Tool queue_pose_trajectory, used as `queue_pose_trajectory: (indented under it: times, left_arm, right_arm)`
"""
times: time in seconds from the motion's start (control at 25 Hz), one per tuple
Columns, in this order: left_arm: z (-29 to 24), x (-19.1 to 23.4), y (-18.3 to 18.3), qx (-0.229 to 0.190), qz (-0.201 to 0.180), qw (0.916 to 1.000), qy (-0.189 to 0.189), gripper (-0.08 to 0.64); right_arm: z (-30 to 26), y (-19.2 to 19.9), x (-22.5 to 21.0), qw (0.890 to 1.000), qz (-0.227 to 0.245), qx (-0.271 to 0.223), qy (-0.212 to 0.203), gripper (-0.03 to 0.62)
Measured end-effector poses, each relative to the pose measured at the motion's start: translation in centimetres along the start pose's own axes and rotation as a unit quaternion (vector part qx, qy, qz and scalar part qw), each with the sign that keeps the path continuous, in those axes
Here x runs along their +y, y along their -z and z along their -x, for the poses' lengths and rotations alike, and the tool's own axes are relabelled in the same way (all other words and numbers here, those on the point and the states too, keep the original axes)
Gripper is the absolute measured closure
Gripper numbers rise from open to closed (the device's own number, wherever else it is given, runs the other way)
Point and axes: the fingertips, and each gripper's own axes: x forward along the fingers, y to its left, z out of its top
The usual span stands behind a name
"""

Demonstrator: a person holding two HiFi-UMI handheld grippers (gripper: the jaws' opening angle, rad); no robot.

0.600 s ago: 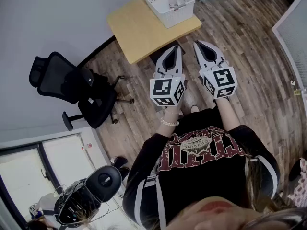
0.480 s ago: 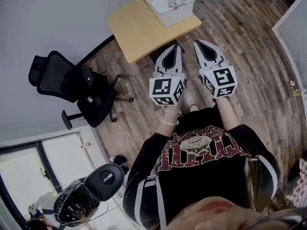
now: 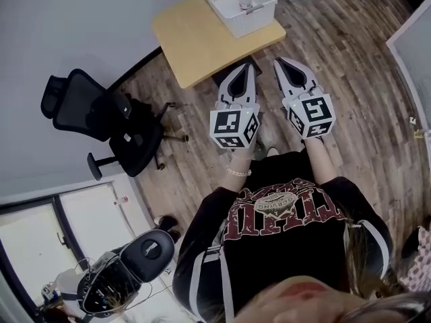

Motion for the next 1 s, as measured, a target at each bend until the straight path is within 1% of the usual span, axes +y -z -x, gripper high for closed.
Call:
queue_pose_trajectory:
  times: [0.32, 0.52, 0.88, 1.0]
  left_arm:
    - [-2.8, 1.9, -0.3, -0.007, 0.000, 1.0000, -0.004, 0.514]
    - [-5.2, 2.8, -0.5, -0.003, 0.002, 1.0000, 0.007, 0.514]
    - [-8.5, 6.2, -1.0, 0.005, 0.013, 0.9997, 0.021, 0.514]
    - [-9.3, 7.2, -1.2, 0.008, 0.009, 0.9996, 0.024, 0.514]
  right_arm:
    - [-2.5, 0.0, -1.8, 1.000, 0.005, 0.002, 0.012, 0.574]
    - [-4.6, -0.7, -2.9, 1.000, 0.011, 0.001, 0.015, 0.574]
    - [-9.5, -0.6, -3.7, 1.000, 0.012, 0.009, 0.018, 0.574]
    - [-10.8, -0.9, -4.0, 1.000, 0.014, 0.008, 0.023, 0.574]
